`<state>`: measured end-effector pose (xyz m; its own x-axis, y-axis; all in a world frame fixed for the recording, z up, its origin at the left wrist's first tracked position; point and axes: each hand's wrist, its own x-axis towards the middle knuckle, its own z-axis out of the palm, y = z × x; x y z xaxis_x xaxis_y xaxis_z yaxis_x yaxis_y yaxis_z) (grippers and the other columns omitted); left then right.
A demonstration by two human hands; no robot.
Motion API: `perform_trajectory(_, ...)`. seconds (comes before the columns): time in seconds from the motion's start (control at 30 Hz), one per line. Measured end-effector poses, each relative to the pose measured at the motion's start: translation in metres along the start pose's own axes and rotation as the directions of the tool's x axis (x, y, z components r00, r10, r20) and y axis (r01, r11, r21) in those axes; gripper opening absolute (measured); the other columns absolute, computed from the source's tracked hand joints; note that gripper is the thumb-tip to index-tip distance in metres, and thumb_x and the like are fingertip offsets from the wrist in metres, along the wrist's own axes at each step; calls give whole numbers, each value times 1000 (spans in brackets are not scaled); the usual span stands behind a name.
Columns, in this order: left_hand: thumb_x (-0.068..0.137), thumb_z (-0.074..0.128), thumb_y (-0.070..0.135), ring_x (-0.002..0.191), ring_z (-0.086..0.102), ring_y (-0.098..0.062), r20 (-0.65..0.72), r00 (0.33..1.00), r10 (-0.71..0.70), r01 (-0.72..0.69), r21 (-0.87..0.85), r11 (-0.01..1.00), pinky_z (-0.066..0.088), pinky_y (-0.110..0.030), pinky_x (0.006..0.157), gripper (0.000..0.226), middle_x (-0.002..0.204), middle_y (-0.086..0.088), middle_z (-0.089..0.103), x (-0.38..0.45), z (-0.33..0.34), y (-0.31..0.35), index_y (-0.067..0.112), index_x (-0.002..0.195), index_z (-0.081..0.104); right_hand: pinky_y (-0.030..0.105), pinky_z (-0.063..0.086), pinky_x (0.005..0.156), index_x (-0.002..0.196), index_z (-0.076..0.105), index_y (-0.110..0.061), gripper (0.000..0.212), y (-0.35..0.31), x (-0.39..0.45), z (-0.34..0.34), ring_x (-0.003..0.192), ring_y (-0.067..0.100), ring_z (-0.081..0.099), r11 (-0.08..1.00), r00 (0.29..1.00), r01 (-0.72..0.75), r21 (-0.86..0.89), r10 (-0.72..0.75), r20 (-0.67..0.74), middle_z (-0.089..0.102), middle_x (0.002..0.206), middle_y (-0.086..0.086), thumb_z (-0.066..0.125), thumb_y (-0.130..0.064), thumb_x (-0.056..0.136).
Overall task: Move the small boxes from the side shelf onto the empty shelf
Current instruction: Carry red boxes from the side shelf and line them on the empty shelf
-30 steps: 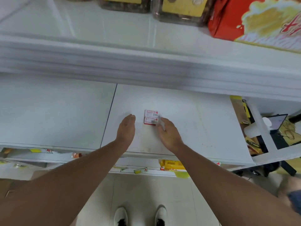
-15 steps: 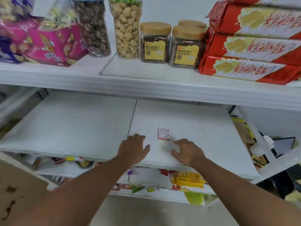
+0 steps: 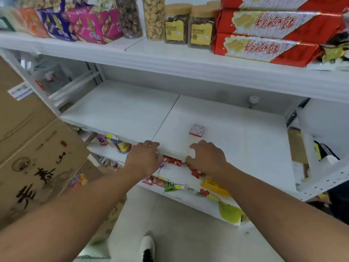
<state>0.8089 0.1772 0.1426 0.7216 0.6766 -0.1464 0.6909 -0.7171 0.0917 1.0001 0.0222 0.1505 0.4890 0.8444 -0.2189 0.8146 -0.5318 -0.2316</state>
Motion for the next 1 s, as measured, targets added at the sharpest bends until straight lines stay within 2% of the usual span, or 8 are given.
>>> perform_trajectory(0.13, 104, 42, 55, 144, 44, -31, 9, 997, -81, 80, 21, 997, 49, -48, 107, 62, 160, -4, 46, -53, -4, 5, 27, 159, 42, 45, 52, 98, 147, 56, -30, 61, -15, -24, 8, 125, 29, 57, 997, 997, 76, -30, -75, 30, 57, 136, 3, 54, -61, 94)
perform_trajectory(0.2, 103, 42, 56, 143, 45, -30, 18, 992, -126, 126, 27, 992, 49, -49, 105, 62, 162, -2, 44, -76, -3, 0, 29, 160, 40, 44, 52, 98, 145, 58, -30, 60, -26, -35, 12, 124, 29, 57, 994, 994, 103, -39, -102, 41, 57, 133, 2, 55, -60, 93)
perform_trajectory(0.47, 103, 43, 53, 148, 42, -31, -13, 959, -282, 282, -26, 959, 45, -51, 115, 63, 164, -5, 42, -170, 9, -41, 29, 162, 38, 45, 50, 98, 141, 61, -32, 56, -82, -81, 25, 128, 30, 58, 962, 967, 255, -93, -253, 30, 59, 138, 2, 53, -59, 92)
perform_trajectory(0.63, 100, 46, 53, 135, 51, -27, -27, 929, -370, 367, -78, 927, 48, -48, 107, 59, 153, 0, 51, -253, 31, -71, 33, 155, 42, 48, 51, 107, 149, 54, -34, 65, -137, -131, 57, 137, 29, 52, 941, 945, 326, -90, -322, 56, 50, 153, 1, 55, -63, 91)
perform_trajectory(0.83, 100, 47, 52, 134, 53, -30, -43, 830, -555, 544, -150, 825, 50, -46, 105, 57, 153, -2, 54, -380, 40, -133, 30, 153, 48, 46, 51, 107, 146, 54, -32, 67, -242, -190, 90, 134, 27, 53, 853, 860, 510, -107, -504, 83, 51, 148, -1, 60, -63, 87)
perform_trajectory(0.9, 100, 47, 51, 134, 53, -31, -34, 786, -618, 608, -146, 781, 51, -47, 105, 57, 153, -4, 55, -429, 45, -153, 28, 151, 50, 45, 48, 110, 148, 55, -30, 67, -276, -217, 106, 138, 27, 50, 818, 819, 570, -75, -559, 127, 48, 154, 1, 61, -60, 88)
perform_trajectory(1.0, 101, 44, 55, 138, 50, -31, -20, 718, -695, 684, -162, 711, 50, -49, 106, 60, 158, -3, 51, -498, 52, -178, 30, 156, 46, 48, 49, 108, 146, 56, -30, 65, -323, -256, 128, 138, 29, 49, 774, 766, 632, -46, -614, 188, 49, 151, 3, 57, -58, 88)
